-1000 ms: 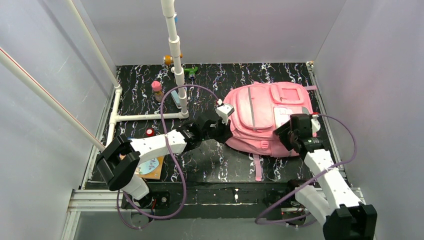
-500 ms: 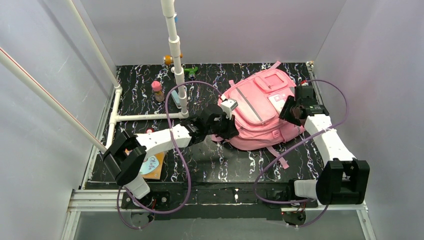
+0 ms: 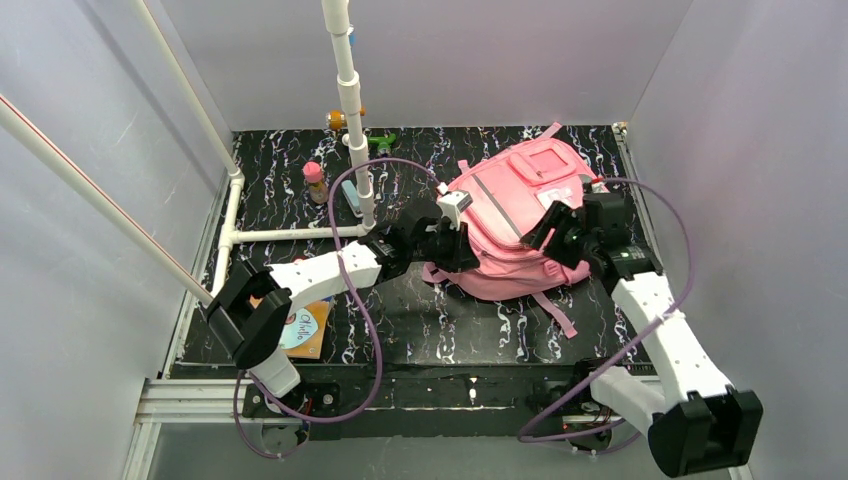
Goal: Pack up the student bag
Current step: Unzip the student bag at the center of the board.
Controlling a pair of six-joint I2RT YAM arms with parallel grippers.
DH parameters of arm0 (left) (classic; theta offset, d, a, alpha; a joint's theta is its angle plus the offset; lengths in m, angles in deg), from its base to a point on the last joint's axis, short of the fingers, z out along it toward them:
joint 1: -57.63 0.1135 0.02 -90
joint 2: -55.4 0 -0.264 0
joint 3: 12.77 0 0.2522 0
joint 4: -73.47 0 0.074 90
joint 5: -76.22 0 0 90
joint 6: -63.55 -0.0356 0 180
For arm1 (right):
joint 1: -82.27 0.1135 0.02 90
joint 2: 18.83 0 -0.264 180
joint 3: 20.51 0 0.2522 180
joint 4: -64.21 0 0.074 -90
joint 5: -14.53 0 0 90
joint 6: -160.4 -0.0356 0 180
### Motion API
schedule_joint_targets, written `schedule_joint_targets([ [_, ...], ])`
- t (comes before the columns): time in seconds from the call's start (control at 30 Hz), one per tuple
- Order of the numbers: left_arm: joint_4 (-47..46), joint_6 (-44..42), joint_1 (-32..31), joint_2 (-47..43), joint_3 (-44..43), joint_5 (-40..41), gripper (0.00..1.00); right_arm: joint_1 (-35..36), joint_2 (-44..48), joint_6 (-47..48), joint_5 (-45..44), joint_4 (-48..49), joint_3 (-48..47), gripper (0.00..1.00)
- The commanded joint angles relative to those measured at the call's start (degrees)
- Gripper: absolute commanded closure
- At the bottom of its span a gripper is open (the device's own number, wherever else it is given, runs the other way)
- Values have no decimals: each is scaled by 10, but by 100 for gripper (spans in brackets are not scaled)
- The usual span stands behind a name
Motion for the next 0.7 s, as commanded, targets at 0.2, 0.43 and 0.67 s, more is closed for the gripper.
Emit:
schedule_joint_targets([
  [0.2,-47,66,-6,4,-19,-69,100,4,5,-344,130,202,146,37],
  [0.43,-56,74,-15,8,-16,-81,100,2,67,-421,70,210,197,43],
  [0.67,-56,76,-29,1,-5,-86,100,2,97,-449,57,193,195,50],
])
